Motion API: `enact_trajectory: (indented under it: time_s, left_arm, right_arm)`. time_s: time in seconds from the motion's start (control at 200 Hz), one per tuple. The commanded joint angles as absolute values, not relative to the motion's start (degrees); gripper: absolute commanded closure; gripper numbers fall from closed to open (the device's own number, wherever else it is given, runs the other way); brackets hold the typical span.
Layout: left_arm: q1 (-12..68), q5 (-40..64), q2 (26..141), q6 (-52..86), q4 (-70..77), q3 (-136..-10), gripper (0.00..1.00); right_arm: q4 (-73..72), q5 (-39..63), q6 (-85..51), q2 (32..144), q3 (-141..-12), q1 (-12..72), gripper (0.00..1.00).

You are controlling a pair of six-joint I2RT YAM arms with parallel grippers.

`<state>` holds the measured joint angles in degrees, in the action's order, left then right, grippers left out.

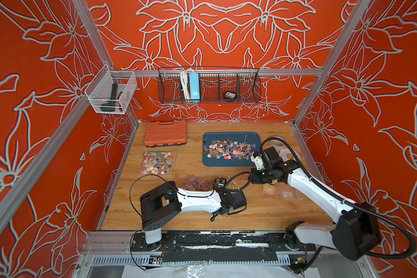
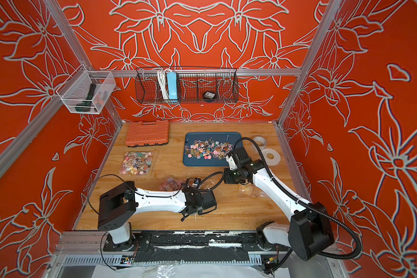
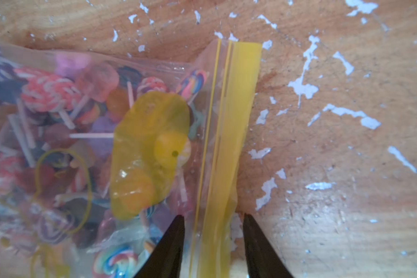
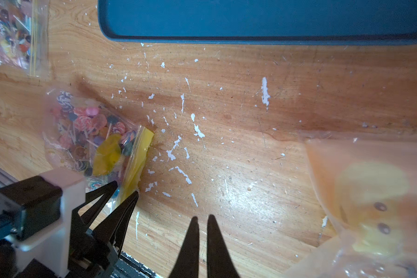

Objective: Pour candies out of the ziploc bag
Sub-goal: Move the ziploc bag to the center of the board.

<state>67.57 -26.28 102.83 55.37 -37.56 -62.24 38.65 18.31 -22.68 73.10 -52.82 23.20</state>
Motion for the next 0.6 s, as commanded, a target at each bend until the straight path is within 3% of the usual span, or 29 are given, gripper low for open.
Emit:
enact_trajectory:
  time_s: [0.0,0.596]
  left_arm:
    - [67.8,-28.0,101.4,56.2,-40.1,-62.5,0.6]
    - [67.8,-26.4,101.8,55.3,-37.9,-60.6,0.66]
  right_arm:
    - [38.4,18.9,-21.7,73.8,-52.2,22.9,0.89]
    - [38.3,19.3,-21.6,73.7,-52.0,22.8,0.9]
